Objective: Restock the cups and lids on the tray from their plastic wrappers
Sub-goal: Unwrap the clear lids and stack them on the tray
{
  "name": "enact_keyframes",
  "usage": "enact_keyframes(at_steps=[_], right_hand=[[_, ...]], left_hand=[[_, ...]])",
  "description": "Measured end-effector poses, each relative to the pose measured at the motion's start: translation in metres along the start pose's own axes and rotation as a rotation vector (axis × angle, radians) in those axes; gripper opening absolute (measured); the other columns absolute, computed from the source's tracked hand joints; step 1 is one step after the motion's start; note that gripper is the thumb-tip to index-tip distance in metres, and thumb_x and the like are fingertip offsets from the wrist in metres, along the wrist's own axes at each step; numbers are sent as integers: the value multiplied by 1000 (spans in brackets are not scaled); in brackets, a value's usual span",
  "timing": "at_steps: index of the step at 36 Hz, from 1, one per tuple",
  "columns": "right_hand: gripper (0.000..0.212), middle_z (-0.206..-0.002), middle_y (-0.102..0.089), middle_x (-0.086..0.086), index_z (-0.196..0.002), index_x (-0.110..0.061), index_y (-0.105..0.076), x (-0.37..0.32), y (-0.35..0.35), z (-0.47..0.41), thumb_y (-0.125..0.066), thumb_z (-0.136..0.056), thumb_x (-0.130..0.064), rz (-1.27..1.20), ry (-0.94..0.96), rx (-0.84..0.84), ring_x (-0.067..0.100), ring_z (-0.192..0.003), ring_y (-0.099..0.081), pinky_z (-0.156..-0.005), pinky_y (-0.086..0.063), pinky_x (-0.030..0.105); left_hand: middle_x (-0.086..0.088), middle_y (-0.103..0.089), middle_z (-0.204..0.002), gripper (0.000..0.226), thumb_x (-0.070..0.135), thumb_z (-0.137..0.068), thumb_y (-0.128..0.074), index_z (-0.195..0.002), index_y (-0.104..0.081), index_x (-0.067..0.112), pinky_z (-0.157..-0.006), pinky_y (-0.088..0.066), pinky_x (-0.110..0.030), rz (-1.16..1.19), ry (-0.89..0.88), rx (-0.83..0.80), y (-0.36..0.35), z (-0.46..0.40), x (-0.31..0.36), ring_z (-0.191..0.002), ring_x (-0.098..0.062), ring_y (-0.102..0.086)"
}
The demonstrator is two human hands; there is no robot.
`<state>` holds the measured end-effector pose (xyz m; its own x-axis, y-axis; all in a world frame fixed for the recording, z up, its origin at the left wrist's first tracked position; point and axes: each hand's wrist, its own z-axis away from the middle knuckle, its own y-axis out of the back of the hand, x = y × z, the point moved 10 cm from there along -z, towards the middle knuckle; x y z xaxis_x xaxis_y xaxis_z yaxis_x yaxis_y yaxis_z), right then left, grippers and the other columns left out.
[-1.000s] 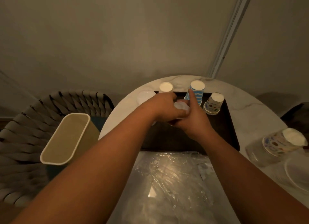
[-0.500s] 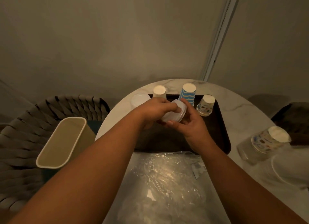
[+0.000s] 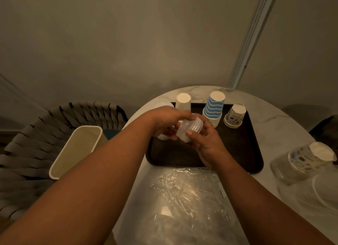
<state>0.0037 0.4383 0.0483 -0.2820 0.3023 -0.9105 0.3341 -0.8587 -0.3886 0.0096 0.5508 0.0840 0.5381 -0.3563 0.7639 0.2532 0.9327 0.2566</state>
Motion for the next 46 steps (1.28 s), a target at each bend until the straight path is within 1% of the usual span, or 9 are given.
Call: enact_keyframes(at_steps=[5, 10, 14, 21, 30, 32, 37, 41, 46], right_hand=[[79, -132, -60, 9, -141, -18, -44, -1, -7, -6, -76, -69, -12, 3, -1, -17, 25, -119, -62, -84, -57, 42], [79, -130, -61, 8, -140, -18, -45, -6, -11, -10, -75, -67, -9, -18, 9, -25, 24, -119, -62, -84, -57, 38], [77, -123, -65, 2, -140, -19, -46, -9, -12, -13, -71, -69, -4, -75, 15, -22, 19, -113, -65, -78, -57, 32], [65, -111, -69, -4, -131, -18, -48, -10, -16, -20, -73, -74, 4, -111, 54, -58, 19, -109, -66, -81, -58, 34], [80, -112, -66, -2, -127, -21, -50, -14, -19, -32, -91, -58, -22, -128, 63, -53, 17, -105, -65, -82, -58, 38], [88, -117, -62, 4, -124, -26, -53, -10, -14, -35, -96, -48, -31, -124, 44, -35, 18, -105, -64, -86, -56, 44], [63, -132, -52, 13, -129, -24, -50, 1, -6, -35, -70, -71, -11, -138, 5, 12, 28, -118, -56, -96, -51, 53], [67, -125, -55, 10, -136, -20, -46, 10, -9, -36, -67, -73, -11, -183, -15, 19, 25, -115, -56, -95, -51, 50], [58, -125, -57, 10, -126, -26, -50, 18, -3, -37, -66, -73, -12, -233, -32, 39, 26, -116, -57, -91, -54, 46]], left_hand=[[-18, -67, -109, 44, 40, -86, -71, -120, -59, 14, -67, -55, -33, -28, -2, -26, 4, 0, 2, -94, -34, -71], [-22, -63, -114, 33, 34, -85, -70, -111, -62, 17, -75, -56, -39, -4, -26, -1, 11, -2, 6, -98, -38, -69], [-22, -64, -113, 26, 32, -85, -70, -106, -63, 18, -81, -56, -41, 28, -37, 13, 15, -3, 7, -93, -35, -67], [-15, -63, -99, 30, 31, -86, -70, -110, -65, 14, -72, -57, -36, 68, -51, 19, 23, -4, 9, -83, -28, -66], [-9, -62, -97, 32, 29, -85, -69, -112, -64, 12, -64, -56, -33, 65, -126, 129, 50, 4, 30, -82, -24, -64], [-6, -61, -104, 33, 29, -84, -71, -112, -62, 14, -66, -56, -34, -12, -181, 223, 69, 9, 43, -90, -25, -62], [-3, -61, -114, 53, 36, -73, -80, -119, -58, 22, -78, -58, -37, -457, -271, 477, 109, 12, 62, -95, -21, -60], [-6, -57, -130, 69, 37, -74, -78, -136, -52, 20, -83, -46, -30, -812, -307, 428, 93, -1, 58, -102, -21, -53], [-4, -52, -133, 75, 36, -75, -79, -141, -46, 23, -84, -39, -29, -957, -344, 370, 77, -10, 53, -117, -24, -50]])
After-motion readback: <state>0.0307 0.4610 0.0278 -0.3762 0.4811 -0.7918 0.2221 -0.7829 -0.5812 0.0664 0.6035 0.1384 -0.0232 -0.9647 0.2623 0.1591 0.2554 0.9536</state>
